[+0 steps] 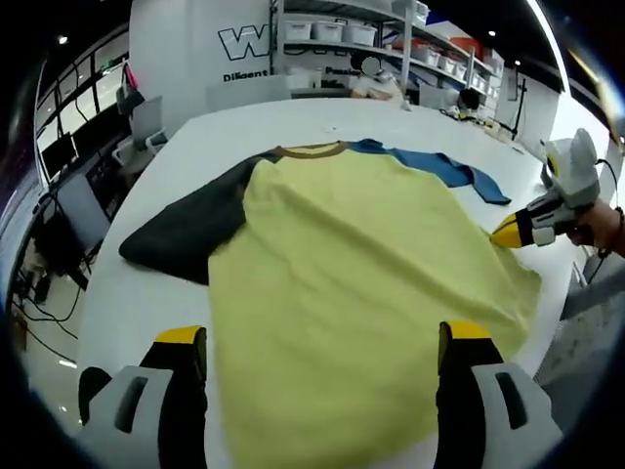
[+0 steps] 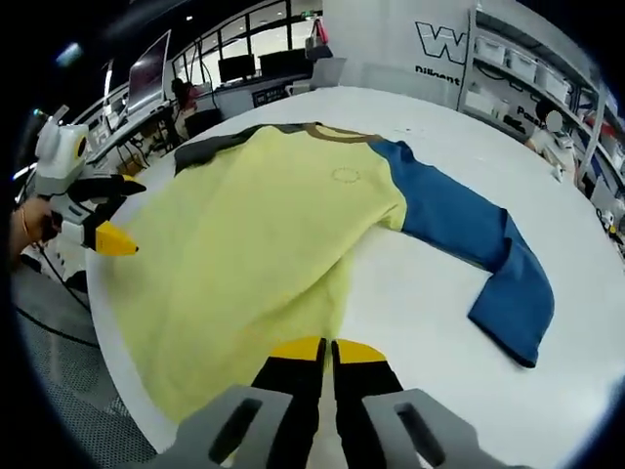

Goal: Fold the garment on the visible template until the final outline fits inside the template.

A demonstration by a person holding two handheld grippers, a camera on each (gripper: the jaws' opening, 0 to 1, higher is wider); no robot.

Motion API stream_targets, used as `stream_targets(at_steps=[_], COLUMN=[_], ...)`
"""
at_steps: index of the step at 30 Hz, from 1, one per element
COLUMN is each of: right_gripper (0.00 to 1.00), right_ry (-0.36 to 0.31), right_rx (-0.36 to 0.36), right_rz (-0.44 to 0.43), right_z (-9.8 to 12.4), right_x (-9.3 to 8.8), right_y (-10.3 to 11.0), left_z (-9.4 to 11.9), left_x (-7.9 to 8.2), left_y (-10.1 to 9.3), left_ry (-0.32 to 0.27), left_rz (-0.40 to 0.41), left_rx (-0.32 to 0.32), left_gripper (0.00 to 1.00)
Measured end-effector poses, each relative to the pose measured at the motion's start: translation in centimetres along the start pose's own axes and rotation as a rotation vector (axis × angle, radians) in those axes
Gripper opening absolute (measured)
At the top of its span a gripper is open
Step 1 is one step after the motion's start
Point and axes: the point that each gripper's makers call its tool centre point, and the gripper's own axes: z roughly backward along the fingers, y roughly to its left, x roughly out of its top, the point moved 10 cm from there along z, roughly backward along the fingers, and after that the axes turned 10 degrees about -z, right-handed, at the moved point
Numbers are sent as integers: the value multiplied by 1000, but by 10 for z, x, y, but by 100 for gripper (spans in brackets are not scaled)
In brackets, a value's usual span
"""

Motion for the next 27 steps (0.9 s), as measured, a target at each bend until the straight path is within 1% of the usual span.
stream_targets(at_steps=[1, 4, 7, 9, 11, 14, 16, 17, 19, 21, 25, 27], right_gripper=[0, 0, 0, 0, 0, 0, 0, 0, 0, 0, 0, 0], right_ry=[-8, 0, 8, 18, 12, 27, 23, 31, 32, 27, 31, 34], right_rx=[-4, -10, -31, -48, -54, -70, -72, -84, -91, -93, -85, -80], right_rz=[-25, -38, -53, -93, -105, -131, -137, -153, -166, -167, -164, -159], right_z=[1, 5, 8, 13, 16, 19, 19, 20, 21, 21, 21, 21], right_x=[0, -2, -4, -6, -6, -8, -8, -9, -10, -10, -11, -11], right_y=[-1, -4, -6, -8, -9, -9, -10, -10, -10, -11, -12, -13], left_z=[1, 4, 4, 5, 5, 6, 6, 7, 8, 9, 12, 13], left_x=[-1, -4, -7, -10, -11, -12, -11, -10, -8, -8, -7, -8], left_y=[0, -1, -1, -3, -4, -7, -7, -8, -8, -9, -13, -14], left_ry=[-2, 0, 6, 12, 19, 32, 36, 44, 41, 42, 46, 46], left_rz=[1, 3, 9, 17, 14, 13, 6, 4, -3, 1, 15, 13], left_rx=[1, -2, -9, -24, -26, -38, -41, -42, -43, -47, -82, -79], left_gripper=[97, 97, 96, 95, 97, 97, 98, 98, 99, 98, 98, 97])
